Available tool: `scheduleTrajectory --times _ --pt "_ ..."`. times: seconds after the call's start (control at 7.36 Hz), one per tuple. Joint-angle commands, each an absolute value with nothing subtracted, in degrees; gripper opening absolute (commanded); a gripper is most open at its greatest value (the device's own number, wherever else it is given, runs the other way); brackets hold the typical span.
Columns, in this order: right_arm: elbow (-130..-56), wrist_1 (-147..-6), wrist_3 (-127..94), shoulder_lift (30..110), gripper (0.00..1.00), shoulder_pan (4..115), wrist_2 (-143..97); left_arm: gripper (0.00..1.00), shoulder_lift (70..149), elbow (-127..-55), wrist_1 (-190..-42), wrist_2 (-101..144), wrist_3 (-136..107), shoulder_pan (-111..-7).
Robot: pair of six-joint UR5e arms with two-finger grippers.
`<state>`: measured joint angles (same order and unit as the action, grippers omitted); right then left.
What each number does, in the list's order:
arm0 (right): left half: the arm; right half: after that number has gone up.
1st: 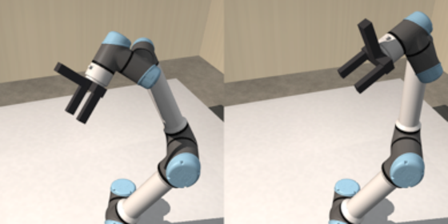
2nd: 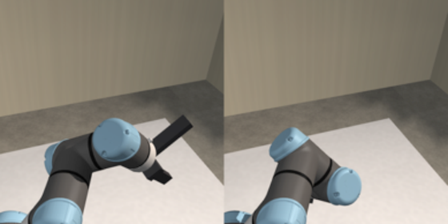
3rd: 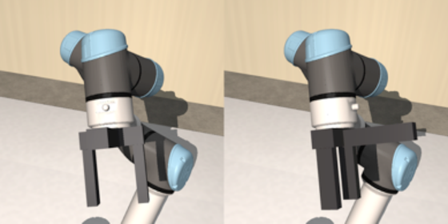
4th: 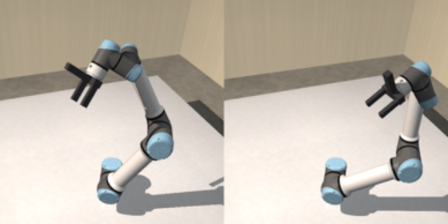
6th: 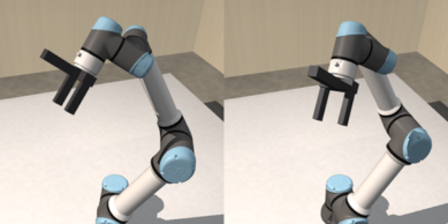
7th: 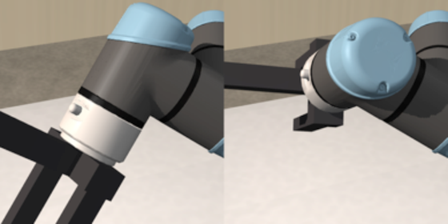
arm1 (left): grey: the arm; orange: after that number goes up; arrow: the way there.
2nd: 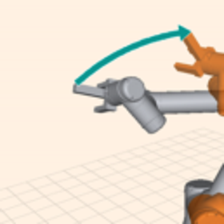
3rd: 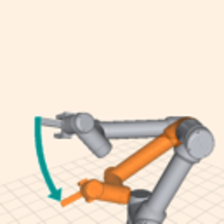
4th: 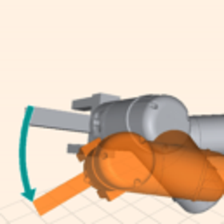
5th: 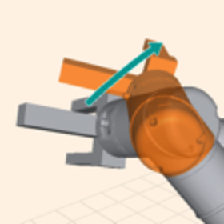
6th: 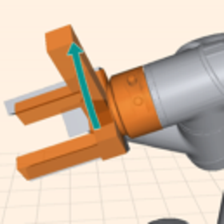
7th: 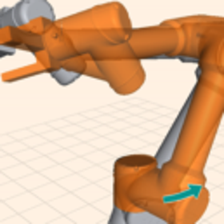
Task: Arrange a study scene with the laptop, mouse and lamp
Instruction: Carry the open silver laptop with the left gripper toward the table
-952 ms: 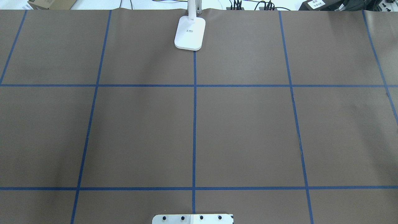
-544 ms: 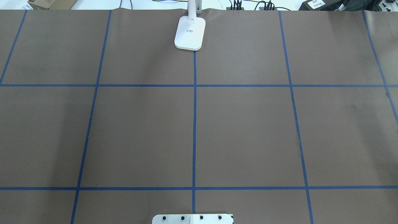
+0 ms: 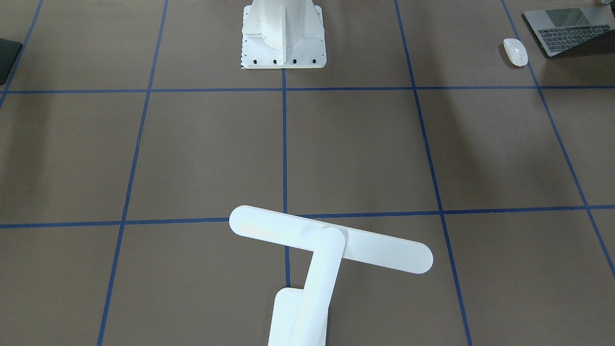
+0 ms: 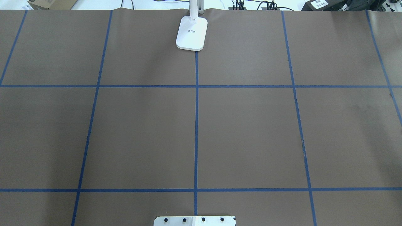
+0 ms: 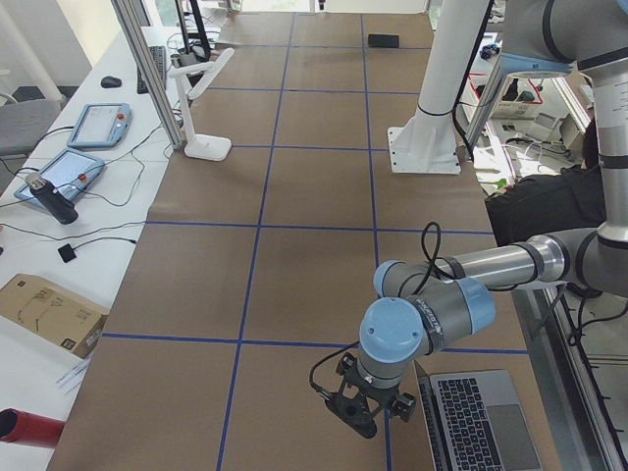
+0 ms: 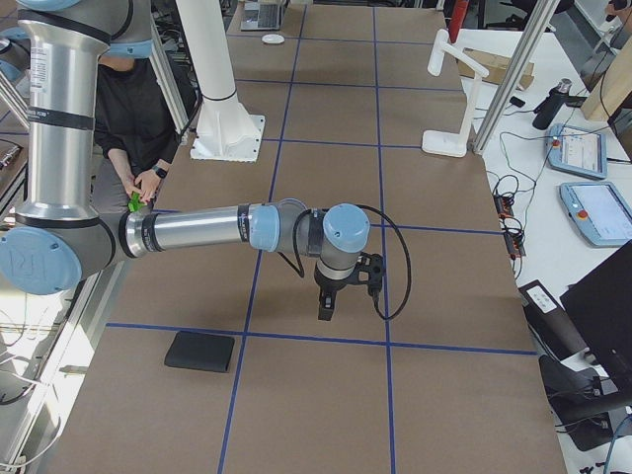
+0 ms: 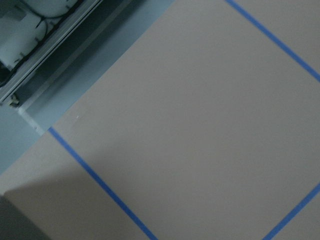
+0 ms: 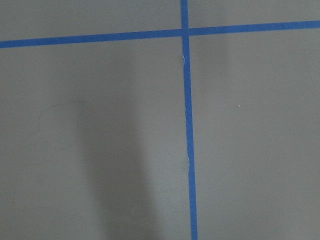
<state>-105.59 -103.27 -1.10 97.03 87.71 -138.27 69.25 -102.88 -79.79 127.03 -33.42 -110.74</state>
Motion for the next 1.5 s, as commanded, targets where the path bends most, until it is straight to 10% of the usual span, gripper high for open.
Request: scheduleTrajectory --times 0.0,1.36 --pt "-105.8 -103.3 -1.1 96.9 0.99 87.7 -140.6 1.0 65.4 -102.7 -79.8 126.7 -38.4 -116.3" --pt "-106.7 -103.2 -1.0 96.9 0.99 87.7 -142.1 1.0 63.5 -96.5 -80.4 125.3 -44.7 -122.0"
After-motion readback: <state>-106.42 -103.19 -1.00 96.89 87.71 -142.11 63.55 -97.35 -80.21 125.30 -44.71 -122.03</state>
